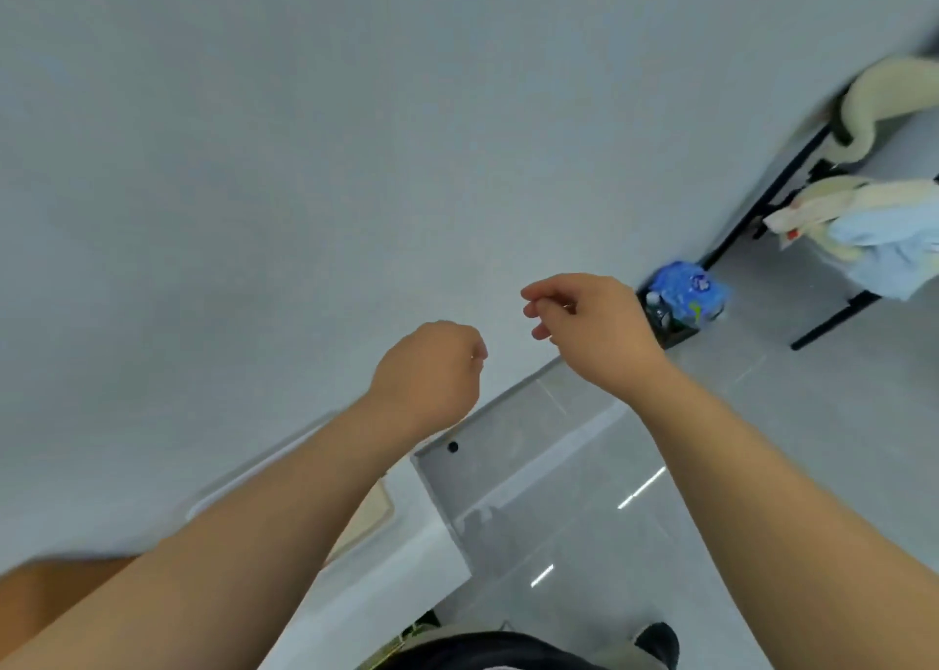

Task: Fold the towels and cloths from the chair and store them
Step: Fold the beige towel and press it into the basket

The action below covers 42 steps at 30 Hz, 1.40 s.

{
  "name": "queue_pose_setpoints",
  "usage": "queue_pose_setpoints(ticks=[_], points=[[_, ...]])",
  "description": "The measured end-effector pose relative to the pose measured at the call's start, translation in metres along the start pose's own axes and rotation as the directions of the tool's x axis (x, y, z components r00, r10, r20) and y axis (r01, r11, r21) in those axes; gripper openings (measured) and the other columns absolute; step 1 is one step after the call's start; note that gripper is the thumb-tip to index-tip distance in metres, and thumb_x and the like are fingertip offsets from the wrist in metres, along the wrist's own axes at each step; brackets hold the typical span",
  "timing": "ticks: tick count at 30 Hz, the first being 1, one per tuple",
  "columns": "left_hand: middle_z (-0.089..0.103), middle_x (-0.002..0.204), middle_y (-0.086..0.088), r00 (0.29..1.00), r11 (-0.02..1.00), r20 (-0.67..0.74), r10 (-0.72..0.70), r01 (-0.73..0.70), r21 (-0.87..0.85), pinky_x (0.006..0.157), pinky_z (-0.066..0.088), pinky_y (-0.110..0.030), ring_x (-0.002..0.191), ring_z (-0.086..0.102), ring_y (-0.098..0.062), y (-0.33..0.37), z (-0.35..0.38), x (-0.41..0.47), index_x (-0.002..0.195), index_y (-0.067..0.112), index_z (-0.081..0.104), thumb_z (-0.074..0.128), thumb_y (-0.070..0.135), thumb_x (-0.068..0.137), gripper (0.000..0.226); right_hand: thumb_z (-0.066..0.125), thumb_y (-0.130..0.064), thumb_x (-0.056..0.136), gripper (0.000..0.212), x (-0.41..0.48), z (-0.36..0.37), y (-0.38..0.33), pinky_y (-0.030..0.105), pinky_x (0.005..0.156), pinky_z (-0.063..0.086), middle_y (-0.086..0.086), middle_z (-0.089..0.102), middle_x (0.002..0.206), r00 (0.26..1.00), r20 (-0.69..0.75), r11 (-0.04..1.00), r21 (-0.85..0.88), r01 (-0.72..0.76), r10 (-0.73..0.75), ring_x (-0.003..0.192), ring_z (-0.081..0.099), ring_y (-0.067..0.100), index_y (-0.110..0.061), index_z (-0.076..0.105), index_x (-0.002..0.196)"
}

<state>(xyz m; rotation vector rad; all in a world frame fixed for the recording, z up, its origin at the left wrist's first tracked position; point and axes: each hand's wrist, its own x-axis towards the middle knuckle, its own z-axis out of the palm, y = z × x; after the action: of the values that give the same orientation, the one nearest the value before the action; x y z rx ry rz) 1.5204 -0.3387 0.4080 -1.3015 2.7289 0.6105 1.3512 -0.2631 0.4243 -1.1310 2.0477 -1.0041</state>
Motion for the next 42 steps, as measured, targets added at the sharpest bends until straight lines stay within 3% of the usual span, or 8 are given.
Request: queue_pose_setpoints(ticks=[5,10,14,18,25,33,39,42], points=[[0.069,0.115,0.010,0.991,0.997,-0.131,0.014,-0.024,-0.074,0.085,0.053,-0.032,0.102,0.063,-0.014,0.137,-0.008,0.023,0.112,0.026,0.070,0.048,0.028,0.101,0.024,0.054,-0.018,0.097,0.021,-0.007,-0.132,0.044,0.015,0.062,0.047,-0.012,0.074,0.095,0.998,-0.048,0.999,-0.003,0.051,-0.051,0.075,0.071,0.003,-0.030,0.071,0.101],[0.070,0.104,0.014,0.966,0.983,-0.259,-0.002,-0.045,-0.178,0.081,0.056,-0.033,0.091,0.064,-0.012,0.265,-0.016,0.051,0.102,0.027,0.072,0.052,0.029,0.098,0.020,0.056,-0.023,0.095,0.021,-0.015,-0.260,0.087,0.031,0.083,0.057,-0.010,0.074,0.099,0.993,-0.080,0.994,-0.075,0.075,-0.081,0.088,0.070,0.009,-0.029,0.074,0.106],[0.070,0.102,0.014,0.959,0.980,-0.281,0.029,-0.082,-0.181,0.080,0.054,-0.031,0.090,0.063,-0.010,0.343,-0.017,0.075,0.102,0.026,0.072,0.053,0.029,0.097,0.019,0.056,-0.024,0.095,0.021,-0.008,-0.339,0.115,0.031,0.083,0.057,-0.011,0.073,0.099,0.989,-0.122,0.995,-0.069,0.070,-0.078,0.090,0.070,0.009,-0.030,0.073,0.107],[0.070,0.102,0.013,0.972,0.980,-0.232,0.036,-0.079,-0.180,0.082,0.056,-0.033,0.090,0.064,-0.010,0.401,0.002,0.112,0.101,0.026,0.072,0.055,0.030,0.096,0.018,0.055,-0.023,0.096,0.023,0.009,-0.398,0.150,0.029,0.079,0.058,-0.011,0.073,0.098,0.987,-0.138,0.995,-0.074,0.070,-0.080,0.089,0.069,0.007,-0.029,0.072,0.110],[0.072,0.102,0.009,0.983,0.965,-0.156,0.095,-0.129,-0.228,0.082,0.052,-0.028,0.090,0.064,-0.011,0.495,0.055,0.234,0.099,0.024,0.075,0.059,0.028,0.093,0.017,0.059,-0.023,0.095,0.018,0.082,-0.502,0.236,0.003,0.060,0.038,-0.020,0.066,0.088,0.986,-0.165,0.975,-0.222,-0.004,-0.034,0.071,0.060,-0.009,-0.032,0.070,0.106],[0.072,0.093,0.008,0.970,0.929,-0.022,0.241,-0.238,-0.284,0.079,0.056,-0.035,0.083,0.064,-0.011,0.651,0.087,0.395,0.093,0.024,0.073,0.056,0.026,0.093,0.017,0.056,-0.027,0.098,0.023,0.175,-0.651,0.327,0.024,0.072,0.054,-0.016,0.069,0.103,0.967,-0.214,0.956,-0.227,-0.184,0.135,0.088,0.062,0.001,-0.034,0.070,0.114],[0.071,0.089,0.003,0.960,0.933,0.042,0.276,-0.257,-0.253,0.078,0.055,-0.037,0.084,0.065,-0.015,0.758,0.129,0.475,0.091,0.017,0.072,0.054,0.023,0.093,0.019,0.056,-0.021,0.098,0.026,0.222,-0.750,0.414,0.020,0.079,0.045,-0.013,0.066,0.103,0.962,-0.197,0.940,-0.248,-0.233,0.187,0.093,0.061,0.005,-0.025,0.071,0.118],[0.070,0.083,0.007,0.967,0.947,0.061,0.247,-0.227,-0.227,0.074,0.055,-0.033,0.080,0.063,-0.012,0.806,0.159,0.506,0.087,0.018,0.071,0.055,0.022,0.092,0.018,0.055,-0.021,0.099,0.025,0.251,-0.799,0.472,0.014,0.069,0.042,-0.012,0.066,0.106,0.968,-0.160,0.934,-0.271,-0.232,0.194,0.094,0.059,0.005,-0.024,0.070,0.119]])
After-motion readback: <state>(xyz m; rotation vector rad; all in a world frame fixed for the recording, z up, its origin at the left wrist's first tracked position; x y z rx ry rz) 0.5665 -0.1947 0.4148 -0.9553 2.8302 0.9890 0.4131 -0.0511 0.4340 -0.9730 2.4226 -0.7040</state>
